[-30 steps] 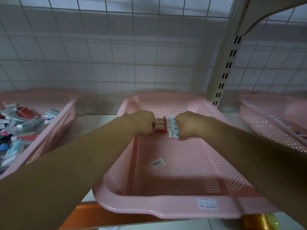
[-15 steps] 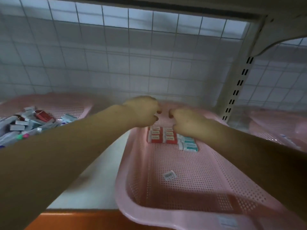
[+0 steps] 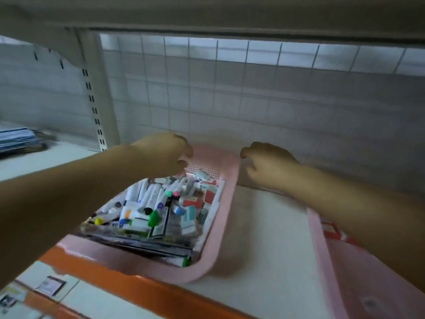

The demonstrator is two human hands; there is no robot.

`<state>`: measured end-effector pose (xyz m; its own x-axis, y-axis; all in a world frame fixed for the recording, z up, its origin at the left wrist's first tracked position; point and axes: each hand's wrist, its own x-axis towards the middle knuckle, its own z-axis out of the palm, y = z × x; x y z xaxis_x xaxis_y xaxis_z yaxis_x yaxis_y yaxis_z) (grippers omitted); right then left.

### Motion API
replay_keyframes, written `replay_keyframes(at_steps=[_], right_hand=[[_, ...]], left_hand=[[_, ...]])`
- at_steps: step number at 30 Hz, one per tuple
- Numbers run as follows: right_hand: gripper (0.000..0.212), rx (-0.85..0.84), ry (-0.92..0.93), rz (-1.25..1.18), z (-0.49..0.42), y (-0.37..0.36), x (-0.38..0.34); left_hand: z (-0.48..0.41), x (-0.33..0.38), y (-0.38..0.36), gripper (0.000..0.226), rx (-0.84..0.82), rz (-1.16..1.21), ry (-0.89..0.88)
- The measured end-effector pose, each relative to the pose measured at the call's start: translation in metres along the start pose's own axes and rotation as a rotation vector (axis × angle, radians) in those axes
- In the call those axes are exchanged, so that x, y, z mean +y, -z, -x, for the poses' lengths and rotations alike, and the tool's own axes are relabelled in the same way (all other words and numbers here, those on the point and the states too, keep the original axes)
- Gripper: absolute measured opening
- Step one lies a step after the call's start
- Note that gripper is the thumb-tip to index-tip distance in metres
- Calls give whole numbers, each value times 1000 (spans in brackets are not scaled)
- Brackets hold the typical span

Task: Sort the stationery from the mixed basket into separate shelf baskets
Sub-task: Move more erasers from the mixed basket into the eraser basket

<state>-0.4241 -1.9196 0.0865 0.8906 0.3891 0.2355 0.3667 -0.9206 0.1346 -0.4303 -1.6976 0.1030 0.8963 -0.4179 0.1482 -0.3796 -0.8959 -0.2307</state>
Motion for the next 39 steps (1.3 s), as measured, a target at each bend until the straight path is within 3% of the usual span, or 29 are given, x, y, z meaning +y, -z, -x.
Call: replay_keyframes(at_steps=[6,10,15,23,29,35,39], right_hand=[[31,-122,115,-26,-42,-14,-47],[21,-436,117,-68,-51,-30,-68],[48,-551,86,-24,-50,-38,-76],[18,-433,59,50,-36,-44,-82],[25,-374,-53,-89,-33,-48,-82],[16,-253,-111,-171,-33,-49,-82],[18,-189,-143,-219,-33,-51,-80]], left_hand=[[18,-57,-26,33,-58,81,62],[18,-69,-41,31,-67,210,-20],[6,-50,-54,27,-33,362,-242],[-16,-17,-78,27,-164,358,-450],[-16,-9,-89,39,-166,366,-363],[-18,-26,-90,26,-173,561,-372],[-19,-39,-87,24,-34,720,-322]])
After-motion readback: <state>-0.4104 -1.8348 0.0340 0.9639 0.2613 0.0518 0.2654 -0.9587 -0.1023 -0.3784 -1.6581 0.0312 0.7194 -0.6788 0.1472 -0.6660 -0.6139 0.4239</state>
